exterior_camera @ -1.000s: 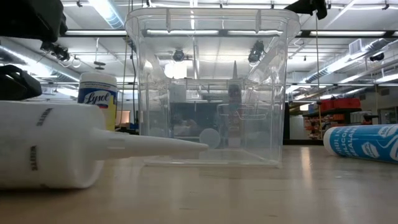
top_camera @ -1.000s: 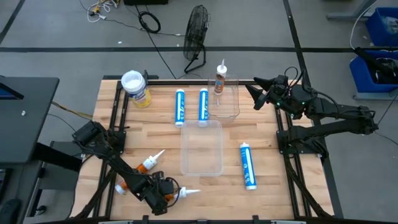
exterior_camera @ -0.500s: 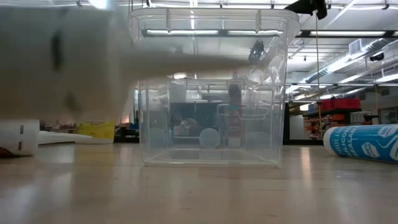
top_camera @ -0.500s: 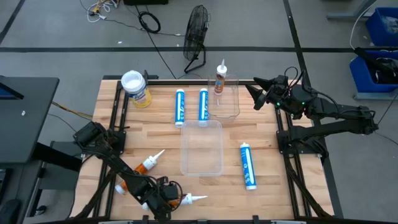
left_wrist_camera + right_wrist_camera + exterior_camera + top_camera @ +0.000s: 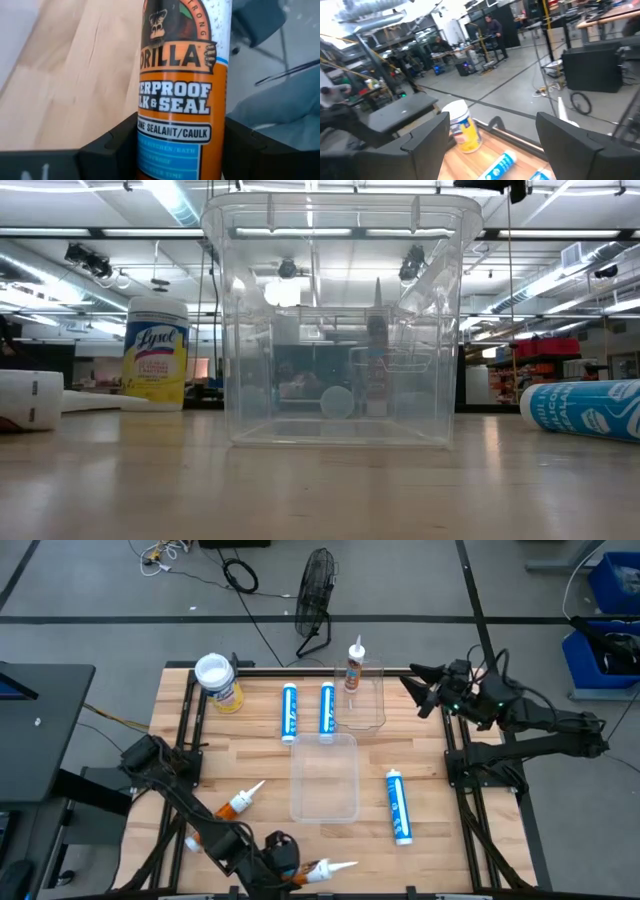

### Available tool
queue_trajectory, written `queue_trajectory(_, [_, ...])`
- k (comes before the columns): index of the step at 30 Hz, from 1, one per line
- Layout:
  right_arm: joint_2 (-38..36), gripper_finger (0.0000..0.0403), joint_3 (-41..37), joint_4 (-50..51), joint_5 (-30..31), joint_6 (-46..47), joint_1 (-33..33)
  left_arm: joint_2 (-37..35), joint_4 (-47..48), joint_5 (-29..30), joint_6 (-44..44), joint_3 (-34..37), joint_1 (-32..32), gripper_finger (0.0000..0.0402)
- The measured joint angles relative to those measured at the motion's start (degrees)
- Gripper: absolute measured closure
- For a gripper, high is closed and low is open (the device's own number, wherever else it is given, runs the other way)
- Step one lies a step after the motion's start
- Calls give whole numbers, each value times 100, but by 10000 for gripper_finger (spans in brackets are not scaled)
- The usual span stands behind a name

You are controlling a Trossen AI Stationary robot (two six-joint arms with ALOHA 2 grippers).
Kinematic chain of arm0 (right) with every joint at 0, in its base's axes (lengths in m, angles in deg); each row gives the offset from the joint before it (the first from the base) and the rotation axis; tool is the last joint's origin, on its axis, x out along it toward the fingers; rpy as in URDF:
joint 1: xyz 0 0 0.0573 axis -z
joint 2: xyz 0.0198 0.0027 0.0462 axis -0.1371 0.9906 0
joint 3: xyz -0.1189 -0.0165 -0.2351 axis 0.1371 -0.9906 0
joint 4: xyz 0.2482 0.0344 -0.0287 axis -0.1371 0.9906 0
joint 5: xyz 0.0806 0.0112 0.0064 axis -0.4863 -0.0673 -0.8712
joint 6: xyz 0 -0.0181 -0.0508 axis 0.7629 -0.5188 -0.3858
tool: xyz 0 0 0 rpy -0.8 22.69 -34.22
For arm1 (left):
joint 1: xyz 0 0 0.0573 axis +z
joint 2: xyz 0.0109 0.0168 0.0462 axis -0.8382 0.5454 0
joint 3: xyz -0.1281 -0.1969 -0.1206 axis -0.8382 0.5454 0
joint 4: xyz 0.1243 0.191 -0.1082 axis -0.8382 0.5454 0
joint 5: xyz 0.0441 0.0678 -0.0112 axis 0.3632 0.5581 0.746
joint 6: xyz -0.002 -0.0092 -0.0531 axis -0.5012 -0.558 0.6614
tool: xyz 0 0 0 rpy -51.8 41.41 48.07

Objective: Sort silicone sealant tubes
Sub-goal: Put the right orange sealant into the top transparent bin

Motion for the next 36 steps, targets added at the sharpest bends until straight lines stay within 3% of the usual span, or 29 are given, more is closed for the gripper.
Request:
queue_trajectory(12, [-268,103,0,-211,-1314,-4,0,-28,1145,-252,-787,-1128,815,190])
queue_trajectory(18, [-363,103,0,-595,-1482,293,0,-42,1805,-478,-1310,-1773,1237,190])
queue_trajectory(26, [-471,103,0,-708,-2014,638,0,-42,1841,-568,-1720,-2800,2091,190])
queue_trajectory(36, [-830,103,0,-726,-2791,1052,-2,-42,1841,-607,-1508,-4023,3049,190])
